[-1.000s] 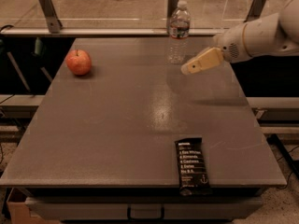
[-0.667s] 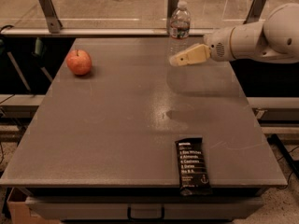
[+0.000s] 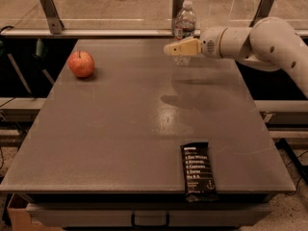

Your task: Move water bottle near apple

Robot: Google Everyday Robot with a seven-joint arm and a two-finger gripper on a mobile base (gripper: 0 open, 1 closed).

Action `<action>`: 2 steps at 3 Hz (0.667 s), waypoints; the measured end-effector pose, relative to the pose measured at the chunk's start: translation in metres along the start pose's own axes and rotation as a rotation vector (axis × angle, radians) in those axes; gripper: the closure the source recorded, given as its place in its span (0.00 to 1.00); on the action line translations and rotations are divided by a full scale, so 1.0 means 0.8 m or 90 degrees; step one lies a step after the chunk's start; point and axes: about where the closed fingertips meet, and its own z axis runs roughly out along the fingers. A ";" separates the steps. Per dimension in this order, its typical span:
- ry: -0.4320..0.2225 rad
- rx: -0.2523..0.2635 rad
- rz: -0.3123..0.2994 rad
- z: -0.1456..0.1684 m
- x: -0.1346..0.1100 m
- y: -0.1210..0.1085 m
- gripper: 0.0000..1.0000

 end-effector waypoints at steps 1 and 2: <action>-0.031 0.002 0.008 0.031 -0.002 -0.015 0.17; -0.053 0.003 0.014 0.045 -0.003 -0.024 0.48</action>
Offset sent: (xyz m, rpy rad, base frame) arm 0.0521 0.0081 -0.0115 0.0934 -0.0597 -0.0295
